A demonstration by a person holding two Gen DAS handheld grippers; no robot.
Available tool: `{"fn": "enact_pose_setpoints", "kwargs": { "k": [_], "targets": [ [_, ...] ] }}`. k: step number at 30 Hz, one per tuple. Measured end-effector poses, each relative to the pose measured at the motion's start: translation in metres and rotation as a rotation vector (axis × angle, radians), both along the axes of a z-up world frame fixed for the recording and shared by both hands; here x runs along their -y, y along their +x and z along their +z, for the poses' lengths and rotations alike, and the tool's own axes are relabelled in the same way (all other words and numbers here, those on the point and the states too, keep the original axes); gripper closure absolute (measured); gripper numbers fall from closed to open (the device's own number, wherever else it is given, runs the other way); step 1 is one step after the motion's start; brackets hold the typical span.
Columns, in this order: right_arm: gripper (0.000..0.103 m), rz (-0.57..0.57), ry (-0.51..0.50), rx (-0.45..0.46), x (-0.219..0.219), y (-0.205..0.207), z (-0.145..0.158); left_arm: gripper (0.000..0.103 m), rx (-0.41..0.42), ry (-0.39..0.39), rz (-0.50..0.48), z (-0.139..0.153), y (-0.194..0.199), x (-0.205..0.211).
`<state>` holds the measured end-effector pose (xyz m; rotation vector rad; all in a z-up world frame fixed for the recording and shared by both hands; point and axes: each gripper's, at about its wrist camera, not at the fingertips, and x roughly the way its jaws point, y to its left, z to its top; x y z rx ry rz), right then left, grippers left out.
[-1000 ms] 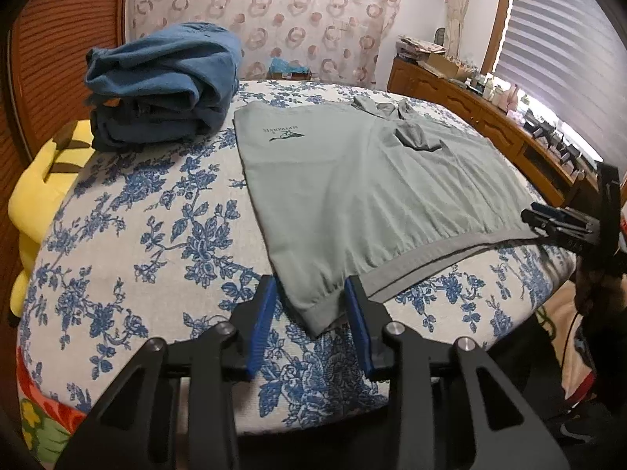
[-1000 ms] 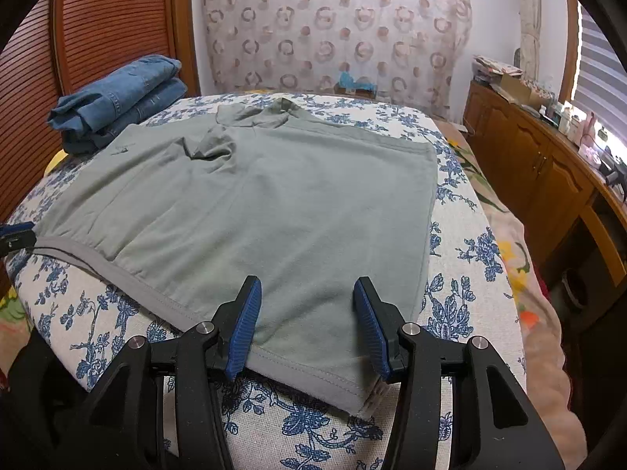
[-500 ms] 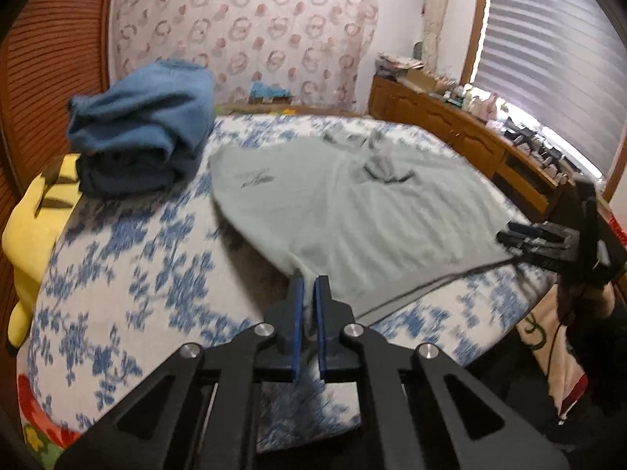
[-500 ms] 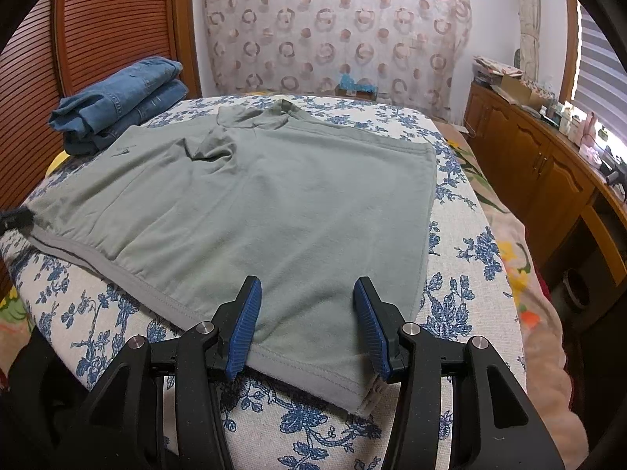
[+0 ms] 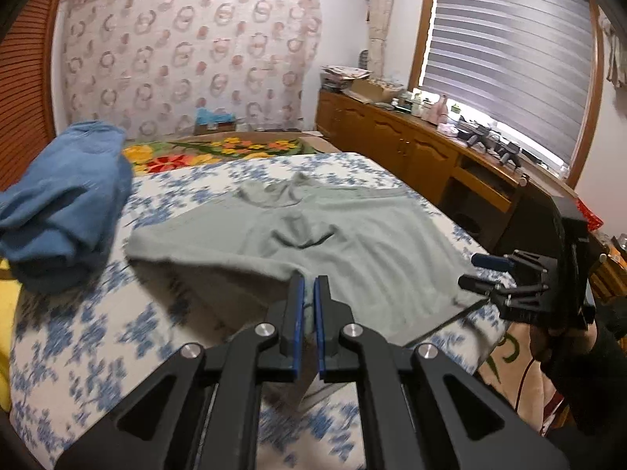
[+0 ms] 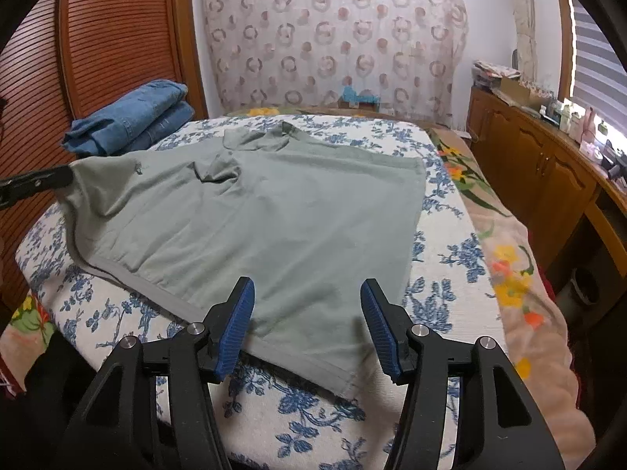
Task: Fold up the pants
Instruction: 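Lift the hem side with the left gripper, fold it over, release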
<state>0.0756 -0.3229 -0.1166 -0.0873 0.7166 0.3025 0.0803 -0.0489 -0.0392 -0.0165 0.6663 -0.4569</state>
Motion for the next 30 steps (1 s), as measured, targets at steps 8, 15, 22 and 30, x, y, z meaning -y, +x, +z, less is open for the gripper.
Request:
{"fn": "enact_pose_setpoints", "kwargs": {
  "k": [8,15,22,30],
  "targets": [
    [0.045,-0.008,0.023,0.008,0.017,-0.004,-0.001,0.101,0.014,0.012,-0.077,0.01,0.022,0.049],
    [0.045,-0.017,0.026,0.024,0.031,-0.008,0.003,0.102,0.014,0.007,-0.145,0.02,0.034,0.088],
    [0.045,-0.015,0.032,0.035,0.039,-0.009,0.004,0.101,0.032,0.02,-0.161,0.029,0.035,0.106],
    [0.045,-0.007,0.061,0.039,0.031,-0.01,0.003,0.07,-0.004,0.112,-0.038,0.013,0.039,0.073]
  ]
}}
